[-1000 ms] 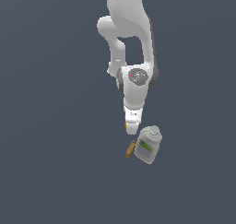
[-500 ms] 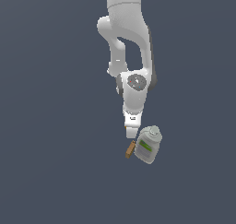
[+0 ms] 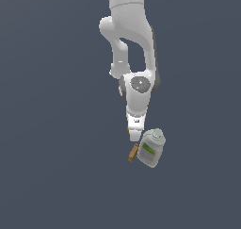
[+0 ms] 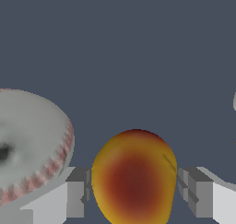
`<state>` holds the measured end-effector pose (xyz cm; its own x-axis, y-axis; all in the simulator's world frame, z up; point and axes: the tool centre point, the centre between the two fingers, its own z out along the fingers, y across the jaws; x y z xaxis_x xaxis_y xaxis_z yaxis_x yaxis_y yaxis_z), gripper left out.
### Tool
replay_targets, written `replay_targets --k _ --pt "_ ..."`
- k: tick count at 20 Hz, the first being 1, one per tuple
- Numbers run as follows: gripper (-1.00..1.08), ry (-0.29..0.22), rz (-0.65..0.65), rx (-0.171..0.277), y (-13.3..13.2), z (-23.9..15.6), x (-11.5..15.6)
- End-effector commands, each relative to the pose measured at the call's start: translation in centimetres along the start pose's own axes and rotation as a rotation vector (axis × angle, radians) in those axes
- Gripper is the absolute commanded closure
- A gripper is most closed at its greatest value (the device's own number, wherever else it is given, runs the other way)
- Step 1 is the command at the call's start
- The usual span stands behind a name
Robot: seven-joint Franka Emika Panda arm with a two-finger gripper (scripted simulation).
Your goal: Pick up a designated object from a clutter of objects.
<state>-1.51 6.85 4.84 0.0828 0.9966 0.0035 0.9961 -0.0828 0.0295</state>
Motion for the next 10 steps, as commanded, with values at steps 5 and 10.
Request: replay_targets --k 5,10 --pt "1.08 0.0 0.003 -0.001 0.1 -0.3 -0.2" --pt "1.08 -0.001 0.003 0.001 0.2 -1.8 -0.5"
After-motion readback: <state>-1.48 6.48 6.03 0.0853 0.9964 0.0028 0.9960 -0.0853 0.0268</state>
